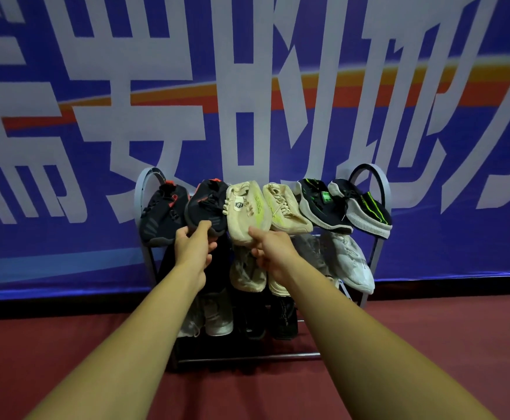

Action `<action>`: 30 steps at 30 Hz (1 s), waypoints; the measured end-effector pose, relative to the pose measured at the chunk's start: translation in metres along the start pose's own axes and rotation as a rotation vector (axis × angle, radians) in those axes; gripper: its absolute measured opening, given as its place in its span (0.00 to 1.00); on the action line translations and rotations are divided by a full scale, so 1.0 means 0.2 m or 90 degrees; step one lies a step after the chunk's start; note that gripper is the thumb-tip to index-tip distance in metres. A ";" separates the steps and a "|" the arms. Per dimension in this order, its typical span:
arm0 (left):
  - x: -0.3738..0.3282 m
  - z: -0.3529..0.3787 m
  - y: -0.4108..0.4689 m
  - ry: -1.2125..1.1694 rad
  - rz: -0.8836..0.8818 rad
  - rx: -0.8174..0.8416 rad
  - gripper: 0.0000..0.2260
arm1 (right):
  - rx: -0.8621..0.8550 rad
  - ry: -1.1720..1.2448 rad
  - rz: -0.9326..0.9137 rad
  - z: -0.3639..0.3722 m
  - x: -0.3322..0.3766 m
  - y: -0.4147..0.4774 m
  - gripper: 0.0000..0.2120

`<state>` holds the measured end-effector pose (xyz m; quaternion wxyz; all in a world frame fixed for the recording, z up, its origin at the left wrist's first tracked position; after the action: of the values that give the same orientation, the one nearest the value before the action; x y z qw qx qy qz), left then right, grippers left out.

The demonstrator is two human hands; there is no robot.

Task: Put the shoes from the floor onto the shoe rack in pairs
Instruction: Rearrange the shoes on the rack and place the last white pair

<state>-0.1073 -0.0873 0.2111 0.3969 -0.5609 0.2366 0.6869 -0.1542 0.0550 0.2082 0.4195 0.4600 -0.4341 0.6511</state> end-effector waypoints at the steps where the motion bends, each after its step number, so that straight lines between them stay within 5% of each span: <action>1: -0.01 0.00 0.00 0.007 -0.011 0.018 0.15 | 0.002 0.002 -0.003 0.00 0.00 0.00 0.09; 9: 0.04 0.10 -0.09 0.110 -0.080 0.173 0.14 | 0.023 -0.102 -0.044 -0.04 0.05 -0.08 0.14; 22: 0.06 0.20 -0.06 0.042 -0.087 0.170 0.13 | -0.058 -0.181 -0.143 -0.39 0.13 -0.14 0.11; 30: 0.14 0.26 -0.10 0.044 -0.089 0.127 0.24 | -0.227 -0.089 -0.135 -0.67 0.16 -0.22 0.09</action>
<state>-0.1225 -0.0271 0.2007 0.4889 -0.5571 0.2775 0.6112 -0.1524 0.1991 0.2208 0.5291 0.4654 -0.5198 0.4829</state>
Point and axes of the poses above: each hand's wrist, its own y-axis towards the middle knuckle, its own z-axis out of the palm, x = y × z, the point moved 1 cm from there along y, towards the middle knuckle, and after that the axes turned 3 degrees about x, right-handed, at the moved point
